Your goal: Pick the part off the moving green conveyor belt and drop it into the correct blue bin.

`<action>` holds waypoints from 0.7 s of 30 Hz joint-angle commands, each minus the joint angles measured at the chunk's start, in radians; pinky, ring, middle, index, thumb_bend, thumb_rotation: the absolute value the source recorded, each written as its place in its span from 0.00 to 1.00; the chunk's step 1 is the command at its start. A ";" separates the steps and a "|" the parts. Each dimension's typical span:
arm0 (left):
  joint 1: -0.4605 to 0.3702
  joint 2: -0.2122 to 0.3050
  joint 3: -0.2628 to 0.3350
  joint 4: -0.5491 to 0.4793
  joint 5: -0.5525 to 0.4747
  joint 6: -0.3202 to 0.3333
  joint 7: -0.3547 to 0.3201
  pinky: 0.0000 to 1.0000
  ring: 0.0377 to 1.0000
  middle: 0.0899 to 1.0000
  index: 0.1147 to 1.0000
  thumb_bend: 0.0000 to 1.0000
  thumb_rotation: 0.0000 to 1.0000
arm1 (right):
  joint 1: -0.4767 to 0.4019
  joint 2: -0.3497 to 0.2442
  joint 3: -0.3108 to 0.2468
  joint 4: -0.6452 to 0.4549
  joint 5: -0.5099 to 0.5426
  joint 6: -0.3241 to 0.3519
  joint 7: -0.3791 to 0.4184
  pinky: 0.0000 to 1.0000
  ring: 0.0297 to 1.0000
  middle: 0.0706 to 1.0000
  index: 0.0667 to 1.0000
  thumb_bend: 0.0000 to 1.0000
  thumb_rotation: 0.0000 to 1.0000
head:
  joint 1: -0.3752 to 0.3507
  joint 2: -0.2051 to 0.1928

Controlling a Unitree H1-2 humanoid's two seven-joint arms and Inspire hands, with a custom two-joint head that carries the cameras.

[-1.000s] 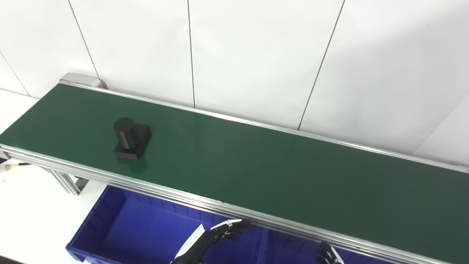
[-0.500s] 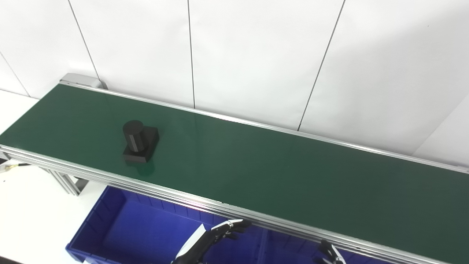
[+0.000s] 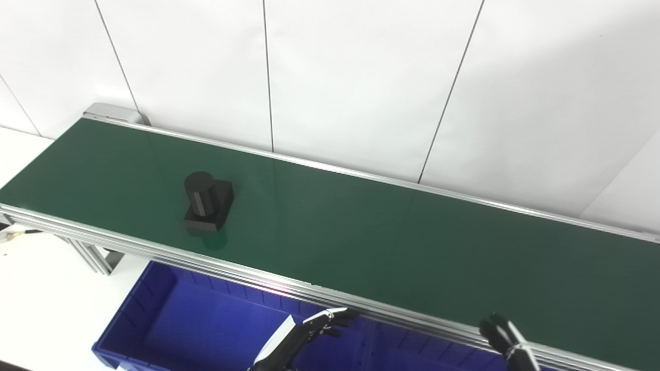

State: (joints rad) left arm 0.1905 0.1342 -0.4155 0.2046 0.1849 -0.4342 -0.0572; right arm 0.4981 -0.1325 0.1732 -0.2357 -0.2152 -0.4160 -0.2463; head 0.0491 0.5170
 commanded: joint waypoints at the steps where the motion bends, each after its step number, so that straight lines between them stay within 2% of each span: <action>1: -0.021 -0.004 -0.001 -0.011 0.002 -0.035 0.017 0.76 0.82 0.84 0.80 0.96 0.14 | -0.028 -0.013 -0.011 -0.046 0.015 -0.053 0.009 0.79 0.80 0.82 0.84 0.97 0.21 | 0.001 0.001; 6: -0.023 -0.009 0.001 -0.009 0.009 -0.036 0.014 0.77 0.83 0.84 0.81 0.95 0.15 | -0.068 -0.013 -0.037 -0.073 0.003 -0.024 0.056 0.82 0.84 0.84 0.85 0.96 0.28 | -0.001 0.002; 13: -0.039 -0.011 -0.006 0.011 0.013 -0.035 0.024 0.78 0.83 0.84 0.81 0.95 0.14 | -0.154 -0.017 -0.078 -0.098 -0.063 0.071 0.123 0.83 0.85 0.86 0.87 0.94 0.38 | -0.001 0.008; 17: -0.050 -0.013 -0.010 0.025 0.014 -0.035 0.029 0.78 0.83 0.84 0.81 0.95 0.14 | -0.220 -0.027 -0.090 -0.120 -0.104 0.126 0.171 0.79 0.83 0.85 0.86 0.91 0.37 | 0.001 0.012; 21: -0.059 -0.015 -0.014 0.032 0.020 -0.035 0.041 0.79 0.83 0.84 0.80 0.95 0.14 | -0.272 -0.028 -0.096 -0.142 -0.106 0.188 0.215 0.78 0.83 0.85 0.84 0.92 0.36 | 0.002 0.017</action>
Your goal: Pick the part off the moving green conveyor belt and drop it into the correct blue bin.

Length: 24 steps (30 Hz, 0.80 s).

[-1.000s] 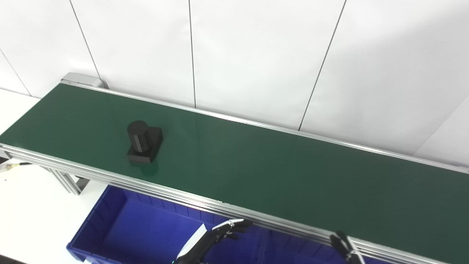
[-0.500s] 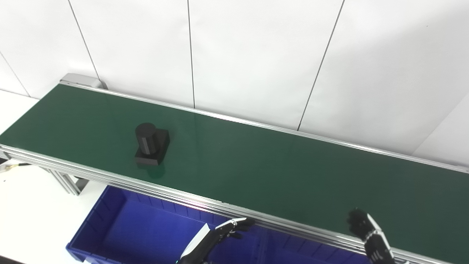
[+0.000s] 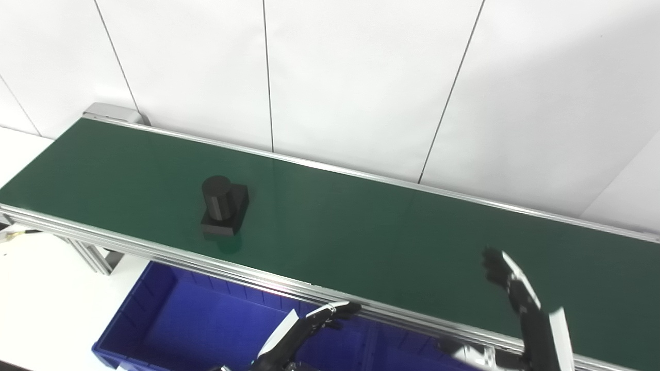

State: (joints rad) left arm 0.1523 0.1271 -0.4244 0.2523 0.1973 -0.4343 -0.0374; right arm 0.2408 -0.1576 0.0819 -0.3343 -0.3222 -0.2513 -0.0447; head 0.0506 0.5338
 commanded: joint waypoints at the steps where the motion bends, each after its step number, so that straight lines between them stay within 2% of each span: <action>1: -0.022 -0.010 -0.005 -0.014 0.006 -0.035 0.021 0.79 0.83 0.84 0.80 0.95 0.15 | -0.027 -0.004 -0.004 -0.045 -0.001 0.031 0.023 0.78 0.83 0.85 0.84 0.92 0.36 | -0.002 0.004; 9: -0.028 -0.016 0.002 -0.006 0.001 -0.035 0.026 0.78 0.83 0.85 0.81 0.94 0.15 | -0.133 -0.004 0.012 -0.068 -0.028 0.133 0.104 0.77 0.83 0.86 0.85 0.89 0.26 | -0.014 0.014; 19: -0.031 -0.015 0.004 -0.010 0.008 -0.035 0.027 0.79 0.84 0.85 0.81 0.93 0.15 | -0.240 0.011 0.032 -0.061 -0.054 0.228 0.155 0.80 0.85 0.86 0.86 0.88 0.29 | -0.009 0.023; 24: -0.035 -0.013 -0.001 -0.008 0.006 -0.035 0.025 0.79 0.84 0.85 0.81 0.93 0.15 | -0.285 0.011 0.044 -0.037 -0.064 0.228 0.165 0.75 0.82 0.85 0.85 0.88 0.31 | 0.003 0.026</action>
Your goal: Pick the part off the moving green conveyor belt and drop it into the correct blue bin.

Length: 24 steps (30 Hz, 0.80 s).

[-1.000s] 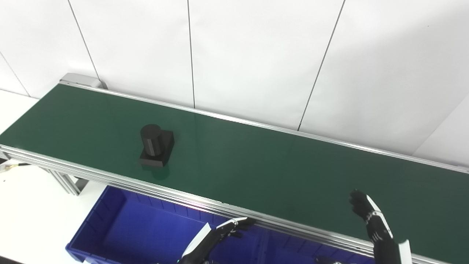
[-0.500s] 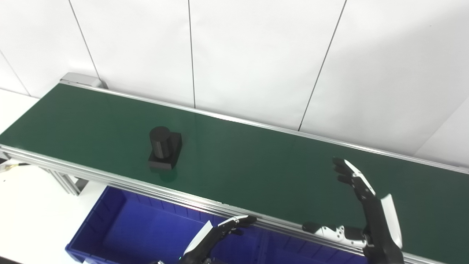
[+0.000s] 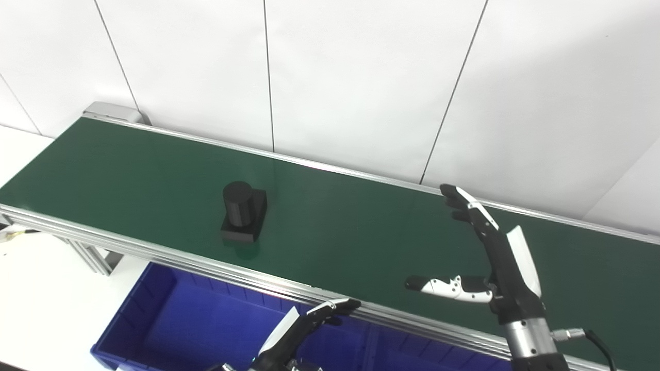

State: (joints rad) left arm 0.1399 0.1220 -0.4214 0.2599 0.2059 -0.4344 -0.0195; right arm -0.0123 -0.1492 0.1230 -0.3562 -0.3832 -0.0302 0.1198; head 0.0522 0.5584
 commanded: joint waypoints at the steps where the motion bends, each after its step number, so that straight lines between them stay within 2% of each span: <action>1: -0.022 -0.007 -0.003 -0.016 -0.002 -0.035 0.005 0.79 0.84 0.85 0.81 0.93 0.15 | -0.043 0.003 0.007 -0.008 -0.006 0.010 0.004 0.74 0.82 0.85 0.85 0.88 0.32 | 0.003 0.002; 8: -0.022 -0.009 -0.005 -0.018 -0.001 -0.035 0.003 0.80 0.84 0.85 0.81 0.94 0.15 | -0.104 0.015 0.030 0.020 -0.035 0.065 0.029 0.75 0.82 0.84 0.86 0.88 0.36 | 0.012 0.007; 14: -0.017 -0.011 -0.005 -0.028 0.005 -0.035 0.002 0.80 0.85 0.85 0.80 0.93 0.16 | -0.148 0.025 0.055 0.053 -0.050 0.081 0.035 0.77 0.82 0.84 0.86 0.89 0.37 | 0.020 0.010; 17: -0.011 -0.015 -0.003 -0.033 0.001 -0.035 0.000 0.79 0.84 0.84 0.80 0.94 0.16 | -0.166 0.032 0.064 0.073 -0.050 0.076 0.031 0.75 0.80 0.82 0.85 0.89 0.36 | 0.023 0.008; 24: 0.003 -0.016 -0.007 -0.042 -0.015 -0.035 -0.004 0.79 0.84 0.84 0.80 0.94 0.17 | -0.227 0.055 0.108 0.112 -0.095 0.139 0.057 0.72 0.79 0.81 0.85 0.89 0.37 | 0.020 0.007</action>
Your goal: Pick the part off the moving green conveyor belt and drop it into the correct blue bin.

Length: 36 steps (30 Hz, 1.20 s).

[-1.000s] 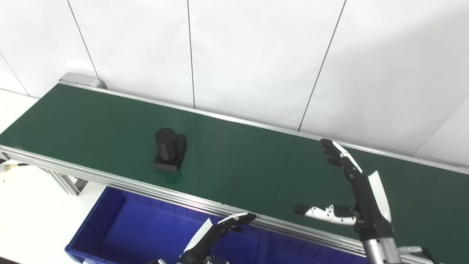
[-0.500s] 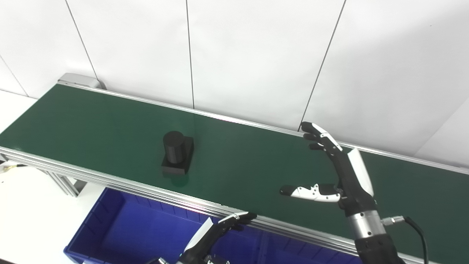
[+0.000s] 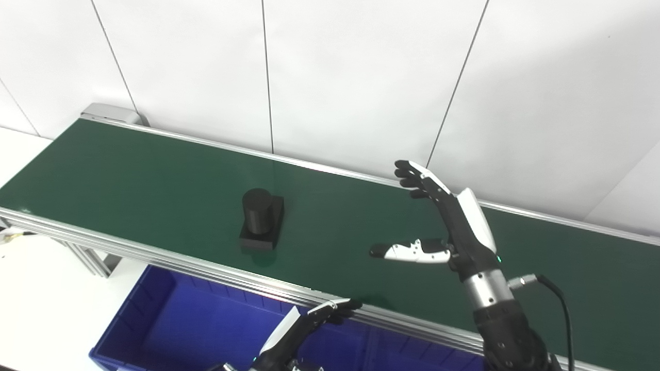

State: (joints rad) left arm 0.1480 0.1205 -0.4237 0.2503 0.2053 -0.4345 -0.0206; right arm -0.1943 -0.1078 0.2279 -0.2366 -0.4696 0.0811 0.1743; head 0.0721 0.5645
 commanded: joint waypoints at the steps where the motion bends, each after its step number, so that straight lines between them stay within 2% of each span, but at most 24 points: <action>1: -0.005 -0.015 -0.006 -0.032 -0.013 -0.035 -0.002 0.78 0.83 0.84 0.80 0.94 0.18 | -0.054 0.019 0.008 0.000 -0.011 0.043 0.008 0.72 0.79 0.81 0.86 0.89 0.37 | -0.003 0.001; 5: -0.011 -0.015 -0.015 -0.026 -0.011 -0.035 -0.014 0.76 0.82 0.84 0.81 0.93 0.20 | -0.093 0.036 0.033 0.035 -0.037 0.082 0.016 0.72 0.79 0.83 0.86 0.90 0.37 | -0.002 0.001; 17: -0.042 -0.012 -0.049 -0.002 -0.009 -0.035 -0.055 0.74 0.82 0.84 0.82 0.95 0.26 | -0.211 0.078 0.092 0.238 -0.071 0.081 -0.007 0.71 0.79 0.83 0.86 0.92 0.40 | 0.007 0.001; 22: -0.050 -0.012 -0.060 0.005 -0.007 -0.035 -0.061 0.75 0.82 0.85 0.82 0.95 0.25 | -0.249 0.103 0.118 0.334 -0.088 0.068 -0.035 0.64 0.75 0.82 0.86 0.94 0.41 | 0.007 0.002; 30: -0.054 -0.018 -0.064 0.012 -0.006 -0.035 -0.073 0.77 0.83 0.85 0.82 0.93 0.23 | -0.309 0.136 0.163 0.456 -0.118 0.068 -0.062 0.65 0.75 0.81 0.86 0.94 0.39 | 0.008 0.002; 36: -0.048 -0.030 -0.058 0.016 -0.019 -0.035 -0.083 0.74 0.82 0.86 0.83 0.94 0.23 | -0.350 0.161 0.189 0.543 -0.130 0.071 -0.081 0.69 0.80 0.84 0.86 0.93 0.36 | 0.014 0.005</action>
State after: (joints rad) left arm 0.1131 0.1010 -0.4816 0.2808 0.2049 -0.4349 -0.0991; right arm -0.4892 0.0305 0.4149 0.3179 -0.5880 0.1710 0.1159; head 0.0828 0.5676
